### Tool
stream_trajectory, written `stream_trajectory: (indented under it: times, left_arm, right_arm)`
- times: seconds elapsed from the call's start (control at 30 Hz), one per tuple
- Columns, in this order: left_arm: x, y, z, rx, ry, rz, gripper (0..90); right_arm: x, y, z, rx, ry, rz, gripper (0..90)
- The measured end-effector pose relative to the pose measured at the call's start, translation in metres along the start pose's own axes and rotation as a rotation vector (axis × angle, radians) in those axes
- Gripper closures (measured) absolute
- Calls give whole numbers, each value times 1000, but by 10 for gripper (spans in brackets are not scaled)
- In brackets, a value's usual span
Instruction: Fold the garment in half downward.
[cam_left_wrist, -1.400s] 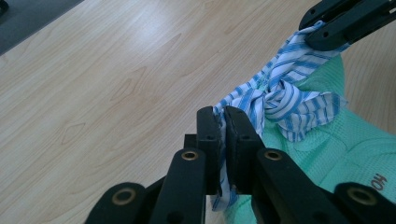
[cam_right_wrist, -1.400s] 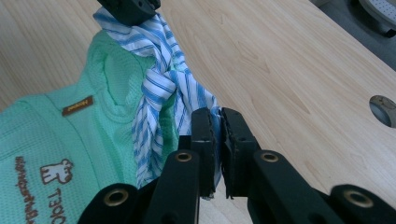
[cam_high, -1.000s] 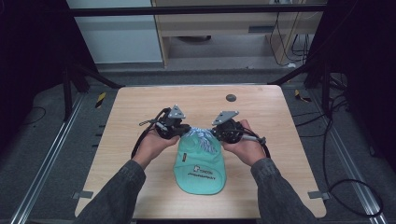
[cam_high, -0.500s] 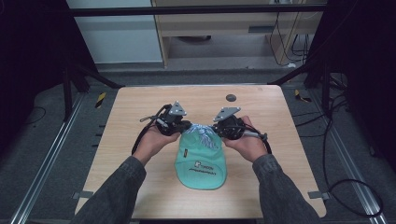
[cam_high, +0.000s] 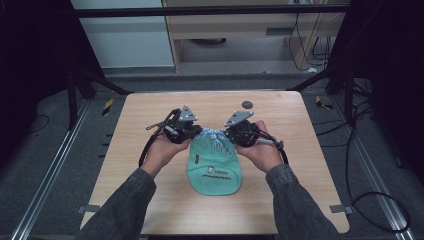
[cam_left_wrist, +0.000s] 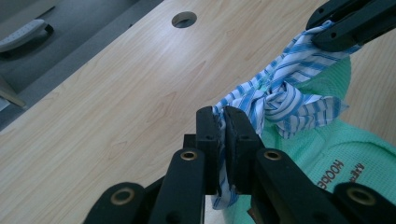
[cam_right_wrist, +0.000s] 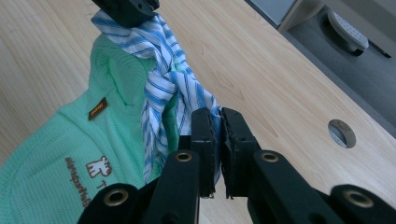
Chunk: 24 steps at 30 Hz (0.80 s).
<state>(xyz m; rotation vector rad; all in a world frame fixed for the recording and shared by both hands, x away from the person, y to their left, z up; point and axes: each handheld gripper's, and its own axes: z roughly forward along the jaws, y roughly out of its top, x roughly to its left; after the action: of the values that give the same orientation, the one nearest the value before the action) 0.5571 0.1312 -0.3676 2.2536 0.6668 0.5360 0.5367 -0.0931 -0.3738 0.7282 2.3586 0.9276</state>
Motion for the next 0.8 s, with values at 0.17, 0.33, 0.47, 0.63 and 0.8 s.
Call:
stream_trajectory:
  times: [0.17, 0.33, 0.47, 0.63, 0.8]
  left_arm:
    - [1, 4, -4, -5, 6, 9, 850]
    - [3, 9, -6, -18, 8, -3, 849]
    - [2, 13, -6, -22, 32, -14, 849]
    - [3, 16, -6, -35, 46, -29, 848]
    - [3, 20, -8, -35, 51, -17, 847]
  right_arm:
    - [-1, 4, -3, -7, -5, -4, 843]
    - [-4, 9, -6, -12, -13, -9, 843]
    - [-5, 13, -8, -11, -27, 0, 843]
    - [-5, 14, -8, -19, -39, 13, 843]
    - [-6, 15, -9, -27, -52, 17, 843]
